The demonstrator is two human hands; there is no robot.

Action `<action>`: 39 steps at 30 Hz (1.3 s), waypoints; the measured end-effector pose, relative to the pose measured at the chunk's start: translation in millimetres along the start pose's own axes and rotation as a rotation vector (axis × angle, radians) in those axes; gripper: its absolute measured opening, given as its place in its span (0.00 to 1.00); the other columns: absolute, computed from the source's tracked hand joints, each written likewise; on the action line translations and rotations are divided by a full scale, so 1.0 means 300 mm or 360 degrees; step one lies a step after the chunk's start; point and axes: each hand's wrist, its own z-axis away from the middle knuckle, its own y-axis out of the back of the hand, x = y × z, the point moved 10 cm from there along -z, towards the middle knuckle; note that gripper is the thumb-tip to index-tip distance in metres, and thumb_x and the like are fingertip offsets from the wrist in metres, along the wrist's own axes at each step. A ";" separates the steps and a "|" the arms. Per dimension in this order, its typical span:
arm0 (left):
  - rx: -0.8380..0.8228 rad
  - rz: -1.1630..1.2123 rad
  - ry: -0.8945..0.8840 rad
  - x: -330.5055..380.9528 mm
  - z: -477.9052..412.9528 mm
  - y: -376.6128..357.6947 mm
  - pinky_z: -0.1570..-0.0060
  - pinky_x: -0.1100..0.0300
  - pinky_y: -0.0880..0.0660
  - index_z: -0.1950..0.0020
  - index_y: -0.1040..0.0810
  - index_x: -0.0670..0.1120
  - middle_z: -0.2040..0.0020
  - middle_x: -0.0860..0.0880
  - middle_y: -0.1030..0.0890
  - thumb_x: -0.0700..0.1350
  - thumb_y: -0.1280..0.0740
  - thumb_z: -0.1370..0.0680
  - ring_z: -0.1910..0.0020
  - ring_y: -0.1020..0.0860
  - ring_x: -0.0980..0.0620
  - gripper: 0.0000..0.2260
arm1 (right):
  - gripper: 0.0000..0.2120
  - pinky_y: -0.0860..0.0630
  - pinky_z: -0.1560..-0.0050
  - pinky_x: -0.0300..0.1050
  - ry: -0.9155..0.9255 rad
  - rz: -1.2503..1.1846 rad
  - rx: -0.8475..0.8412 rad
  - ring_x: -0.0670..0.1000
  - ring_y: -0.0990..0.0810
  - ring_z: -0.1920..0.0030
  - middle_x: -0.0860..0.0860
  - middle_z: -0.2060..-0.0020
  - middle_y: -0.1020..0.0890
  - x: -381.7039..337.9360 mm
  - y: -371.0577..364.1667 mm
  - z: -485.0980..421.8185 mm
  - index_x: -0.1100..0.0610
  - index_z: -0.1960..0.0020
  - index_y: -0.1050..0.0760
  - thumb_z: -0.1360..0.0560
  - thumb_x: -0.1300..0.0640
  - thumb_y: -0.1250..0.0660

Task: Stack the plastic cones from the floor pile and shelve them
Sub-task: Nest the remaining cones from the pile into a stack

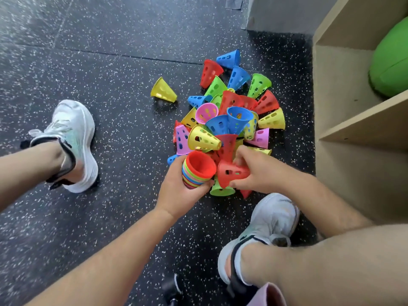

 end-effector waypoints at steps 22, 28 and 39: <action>-0.0071 0.0081 0.0107 -0.010 0.037 -0.068 0.42 0.49 0.20 0.35 0.26 0.58 0.43 0.56 0.18 0.53 0.18 0.33 0.46 0.17 0.56 0.29 | 0.20 0.21 0.42 0.49 0.0402 -0.0862 0.0597 0.44 0.19 0.41 0.45 0.38 0.22 -0.160 0.160 0.038 0.51 0.53 0.31 0.31 0.46 0.21; -0.0021 0.0173 0.0138 -0.002 0.028 -0.079 0.43 0.48 0.19 0.37 0.25 0.56 0.45 0.53 0.16 0.53 0.18 0.33 0.47 0.16 0.54 0.28 | 0.21 0.25 0.37 0.52 0.0398 -0.0544 0.0205 0.41 0.23 0.38 0.37 0.37 0.23 -0.157 0.015 0.021 0.43 0.46 0.26 0.29 0.29 0.36; -0.0080 -0.0065 0.0156 -0.080 0.109 -0.084 0.46 0.58 0.22 0.38 0.26 0.56 0.46 0.59 0.18 0.59 0.21 0.36 0.48 0.18 0.60 0.29 | 0.04 0.26 0.50 0.52 0.0885 0.0099 0.0713 0.53 0.24 0.51 0.50 0.52 0.21 -0.106 -0.109 0.116 0.57 0.54 0.21 0.28 0.57 0.29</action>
